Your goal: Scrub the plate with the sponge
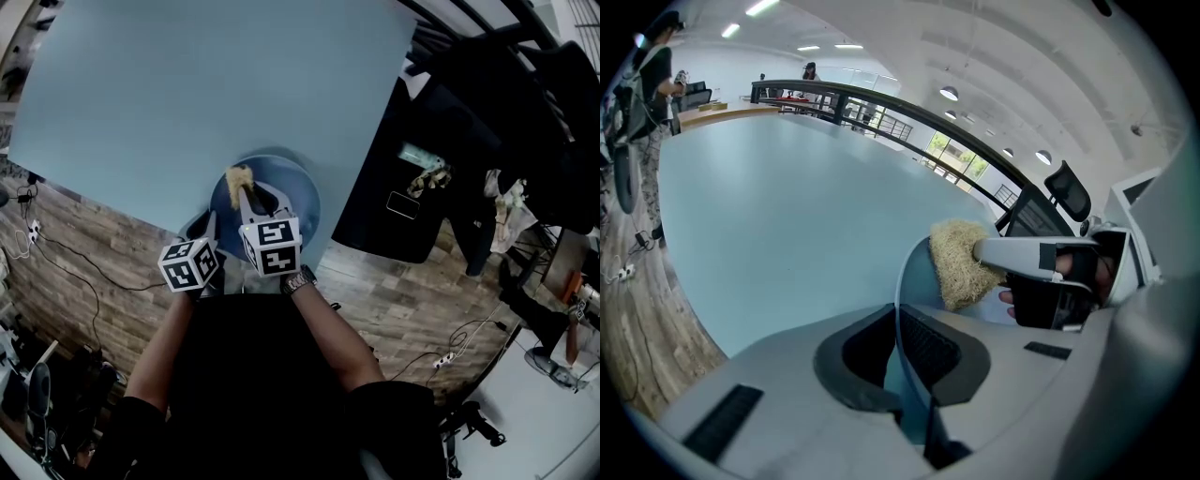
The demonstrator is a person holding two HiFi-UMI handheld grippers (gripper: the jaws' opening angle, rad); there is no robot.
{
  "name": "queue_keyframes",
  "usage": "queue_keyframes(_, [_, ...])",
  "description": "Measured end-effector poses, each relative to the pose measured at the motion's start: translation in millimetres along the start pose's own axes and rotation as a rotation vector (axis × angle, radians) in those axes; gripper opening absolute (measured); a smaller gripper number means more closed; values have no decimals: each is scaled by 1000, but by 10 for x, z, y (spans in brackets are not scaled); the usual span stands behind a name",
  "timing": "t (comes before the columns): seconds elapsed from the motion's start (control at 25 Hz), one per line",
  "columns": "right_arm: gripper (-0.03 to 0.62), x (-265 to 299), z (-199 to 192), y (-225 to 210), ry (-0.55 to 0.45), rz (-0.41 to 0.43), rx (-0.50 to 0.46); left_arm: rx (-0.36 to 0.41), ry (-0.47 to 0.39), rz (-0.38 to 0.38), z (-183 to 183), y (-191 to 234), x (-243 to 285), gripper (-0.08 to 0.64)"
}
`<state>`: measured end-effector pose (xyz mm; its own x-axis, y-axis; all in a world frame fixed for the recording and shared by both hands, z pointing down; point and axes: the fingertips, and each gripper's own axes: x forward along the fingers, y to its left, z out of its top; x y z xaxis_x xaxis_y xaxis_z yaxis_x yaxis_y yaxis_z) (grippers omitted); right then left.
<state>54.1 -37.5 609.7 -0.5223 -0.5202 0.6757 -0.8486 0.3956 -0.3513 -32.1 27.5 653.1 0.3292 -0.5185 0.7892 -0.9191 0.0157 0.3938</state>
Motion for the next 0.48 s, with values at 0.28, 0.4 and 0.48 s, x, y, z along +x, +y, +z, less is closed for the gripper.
queue_keyframes(0.28, [64, -80, 69, -268, -20, -56, 42, 19, -1, 2, 0, -8, 4, 5])
queue_keyframes(0.4, [64, -123, 65, -368, -24, -77, 65, 24, -1, 0, -2, -8, 4, 5])
queue_keyframes(0.48, [65, -150, 64, -420, -25, -89, 77, 26, -2, 0, 2, -4, 3, 5])
